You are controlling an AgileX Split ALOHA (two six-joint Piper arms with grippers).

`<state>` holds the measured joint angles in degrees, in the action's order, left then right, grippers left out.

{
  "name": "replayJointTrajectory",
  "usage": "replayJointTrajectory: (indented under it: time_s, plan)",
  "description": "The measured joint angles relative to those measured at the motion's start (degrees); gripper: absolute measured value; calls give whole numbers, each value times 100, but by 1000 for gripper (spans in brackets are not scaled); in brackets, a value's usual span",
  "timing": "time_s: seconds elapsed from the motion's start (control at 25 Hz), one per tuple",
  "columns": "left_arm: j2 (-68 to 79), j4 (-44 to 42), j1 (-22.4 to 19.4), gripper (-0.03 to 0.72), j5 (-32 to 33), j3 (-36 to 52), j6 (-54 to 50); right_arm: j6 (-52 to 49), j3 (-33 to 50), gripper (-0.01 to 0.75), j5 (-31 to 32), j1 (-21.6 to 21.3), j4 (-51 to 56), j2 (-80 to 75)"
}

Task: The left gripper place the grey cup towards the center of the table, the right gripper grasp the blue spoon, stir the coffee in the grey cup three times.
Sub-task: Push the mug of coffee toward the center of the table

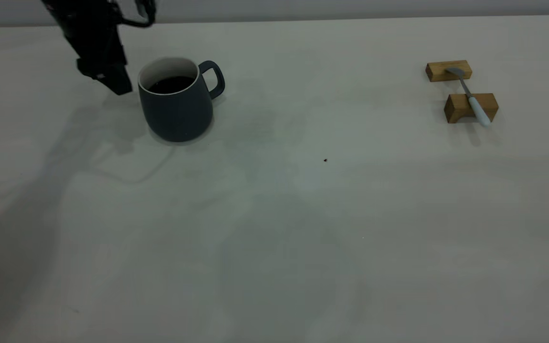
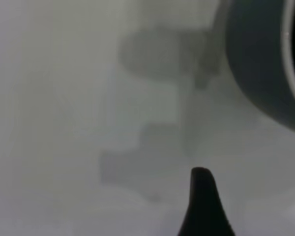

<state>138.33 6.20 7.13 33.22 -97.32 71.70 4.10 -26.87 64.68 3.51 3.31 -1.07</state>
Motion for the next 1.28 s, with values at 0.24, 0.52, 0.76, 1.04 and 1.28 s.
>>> replayJointTrajectory:
  time_s: [0.24,0.52,0.76,1.04,1.28]
  plan:
    - [185,498,75,585,-10,-104,1333,0,0,240,0,0,0,0]
    - [293,2182,86,585,169,-122,2821,0,0,240,0,0,0,0]
    - [298,2582,219,585,166,-122,3065,0,0,240,0,0,0,0]
    - [305,2763,761,585,-77,-122,3109,0,0,240,0,0,0,0]
    - [305,3104,1125,585,-319,-122,3125,0,0,240,0,0,0,0]
